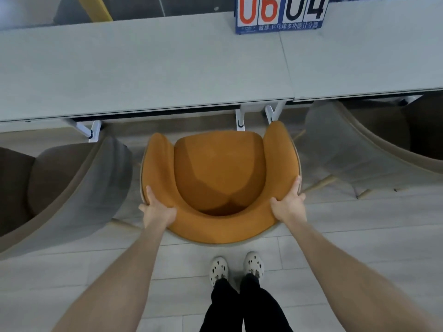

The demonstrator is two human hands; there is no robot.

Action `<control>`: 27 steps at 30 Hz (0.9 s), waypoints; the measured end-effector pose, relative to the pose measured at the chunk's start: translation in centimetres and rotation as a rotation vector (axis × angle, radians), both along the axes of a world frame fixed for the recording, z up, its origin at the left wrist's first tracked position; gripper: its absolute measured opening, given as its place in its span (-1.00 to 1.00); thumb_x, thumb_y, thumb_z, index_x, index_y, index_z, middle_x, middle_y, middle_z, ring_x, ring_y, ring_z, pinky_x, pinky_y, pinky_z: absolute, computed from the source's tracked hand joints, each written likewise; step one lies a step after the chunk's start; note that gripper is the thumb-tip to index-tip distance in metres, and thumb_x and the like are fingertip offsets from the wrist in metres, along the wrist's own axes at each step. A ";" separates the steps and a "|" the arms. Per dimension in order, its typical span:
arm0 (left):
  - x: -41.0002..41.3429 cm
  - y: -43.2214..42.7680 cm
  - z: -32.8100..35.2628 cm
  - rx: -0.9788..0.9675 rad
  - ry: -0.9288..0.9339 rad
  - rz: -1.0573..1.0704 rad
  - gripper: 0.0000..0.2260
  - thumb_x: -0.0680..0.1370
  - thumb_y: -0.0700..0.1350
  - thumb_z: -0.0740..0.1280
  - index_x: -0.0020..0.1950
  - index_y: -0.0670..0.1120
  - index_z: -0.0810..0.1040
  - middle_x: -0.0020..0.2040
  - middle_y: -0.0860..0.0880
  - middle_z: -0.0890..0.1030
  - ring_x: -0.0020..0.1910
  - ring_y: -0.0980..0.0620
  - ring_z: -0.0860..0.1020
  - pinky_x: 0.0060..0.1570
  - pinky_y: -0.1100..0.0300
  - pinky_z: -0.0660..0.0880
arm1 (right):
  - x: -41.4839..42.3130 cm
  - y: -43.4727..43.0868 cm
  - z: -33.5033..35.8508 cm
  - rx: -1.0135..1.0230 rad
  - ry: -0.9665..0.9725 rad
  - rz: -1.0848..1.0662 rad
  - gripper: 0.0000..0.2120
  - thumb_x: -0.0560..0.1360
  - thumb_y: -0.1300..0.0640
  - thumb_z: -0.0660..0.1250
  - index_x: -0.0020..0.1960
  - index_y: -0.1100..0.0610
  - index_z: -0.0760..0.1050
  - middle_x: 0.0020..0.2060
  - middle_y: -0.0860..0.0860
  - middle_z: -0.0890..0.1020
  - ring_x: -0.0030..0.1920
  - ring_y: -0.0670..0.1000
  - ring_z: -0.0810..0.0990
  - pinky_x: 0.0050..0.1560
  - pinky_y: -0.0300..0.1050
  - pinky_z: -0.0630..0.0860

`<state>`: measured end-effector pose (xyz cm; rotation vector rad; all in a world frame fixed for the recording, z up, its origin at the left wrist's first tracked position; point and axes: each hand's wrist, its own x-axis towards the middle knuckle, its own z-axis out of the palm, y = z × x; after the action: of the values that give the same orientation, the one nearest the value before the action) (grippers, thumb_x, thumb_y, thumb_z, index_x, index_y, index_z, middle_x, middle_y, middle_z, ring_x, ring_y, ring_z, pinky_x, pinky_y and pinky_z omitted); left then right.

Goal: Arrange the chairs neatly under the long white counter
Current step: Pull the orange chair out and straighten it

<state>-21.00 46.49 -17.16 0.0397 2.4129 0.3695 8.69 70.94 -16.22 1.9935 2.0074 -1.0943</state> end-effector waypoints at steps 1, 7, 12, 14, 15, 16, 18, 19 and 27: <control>0.2 0.0 0.1 0.007 -0.009 0.003 0.08 0.51 -0.05 0.46 0.67 0.30 -0.34 0.62 -0.27 0.05 0.20 -0.37 0.57 0.30 -0.18 0.56 | 0.1 0.0 0.1 -0.004 -0.007 0.007 0.07 0.59 -0.04 0.38 0.68 -0.15 -0.44 0.49 0.29 0.25 0.08 0.30 0.58 0.19 0.17 0.59; 0.8 -0.2 0.8 0.022 -0.014 0.001 0.09 0.52 -0.09 0.46 0.67 0.29 -0.35 0.64 -0.27 0.03 0.17 -0.33 0.57 0.29 -0.13 0.56 | 0.2 0.0 0.8 -0.014 -0.020 0.039 0.05 0.61 -0.03 0.37 0.69 -0.13 -0.43 0.51 0.30 0.24 -0.02 0.22 0.53 0.09 0.12 0.57; 1.6 -0.3 1.4 0.027 0.008 -0.021 0.04 0.56 -0.11 0.42 0.69 0.24 -0.34 0.63 -0.28 0.04 -0.27 -0.06 0.43 0.07 0.01 0.48 | 0.4 -0.2 1.3 -0.024 -0.014 0.035 0.05 0.61 -0.03 0.39 0.69 -0.14 -0.42 0.56 0.30 0.20 -0.06 0.16 0.48 0.02 0.06 0.50; 1.8 -0.3 1.4 0.029 0.021 -0.020 0.03 0.56 -0.12 0.41 0.69 0.23 -0.33 0.61 -0.28 0.07 -0.30 -0.04 0.39 0.04 0.02 0.47 | 0.4 0.0 1.4 -0.013 -0.015 0.039 0.06 0.61 -0.04 0.39 0.69 -0.14 -0.42 0.56 0.30 0.20 -0.12 0.12 0.48 0.01 0.06 0.51; 1.8 -0.3 1.4 0.031 0.021 -0.018 0.03 0.56 -0.12 0.42 0.69 0.23 -0.33 0.60 -0.27 0.08 -0.29 -0.04 0.40 0.05 0.01 0.47 | 0.4 0.0 1.4 -0.012 -0.020 0.042 0.06 0.61 -0.04 0.39 0.69 -0.14 -0.42 0.56 0.30 0.21 -0.18 0.08 0.47 0.01 0.05 0.51; 1.8 -0.3 1.4 0.032 0.020 -0.017 0.04 0.56 -0.12 0.42 0.69 0.23 -0.32 0.59 -0.27 0.10 -0.28 -0.06 0.42 0.06 0.01 0.48 | 0.4 0.0 1.5 -0.012 -0.024 0.044 0.06 0.61 -0.04 0.39 0.69 -0.13 -0.42 0.55 0.31 0.21 -0.23 0.03 0.45 0.00 0.05 0.51; 1.7 -0.5 1.3 0.032 0.024 -0.014 0.04 0.55 -0.11 0.43 0.69 0.23 -0.32 0.58 -0.27 0.11 -0.20 -0.13 0.48 0.10 -0.02 0.52 | 0.4 -0.1 1.7 -0.004 -0.023 0.041 0.06 0.61 -0.03 0.39 0.69 -0.13 -0.42 0.55 0.31 0.21 -0.27 -0.04 0.39 -0.02 0.04 0.49; 1.7 -0.5 1.2 0.033 0.023 -0.012 0.04 0.55 -0.11 0.44 0.69 0.24 -0.31 0.58 -0.27 0.11 -0.18 -0.15 0.50 0.12 -0.04 0.54 | 0.4 -0.2 1.8 -0.004 -0.020 0.037 0.06 0.61 -0.02 0.39 0.69 -0.13 -0.42 0.55 0.31 0.21 -0.27 -0.04 0.39 -0.03 0.04 0.49; 1.7 -0.5 1.5 0.037 0.025 -0.012 0.06 0.56 -0.12 0.47 0.70 0.23 -0.31 0.58 -0.28 0.11 -0.25 -0.08 0.42 0.10 -0.05 0.51 | 0.3 -0.4 2.3 -0.021 -0.002 0.022 0.05 0.61 0.00 0.38 0.69 -0.14 -0.42 0.55 0.29 0.21 -0.26 -0.03 0.42 -0.08 0.02 0.48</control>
<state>-19.31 46.01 -15.69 0.0750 2.4299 0.4103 9.02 70.57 -13.93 1.9565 2.0036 -1.1033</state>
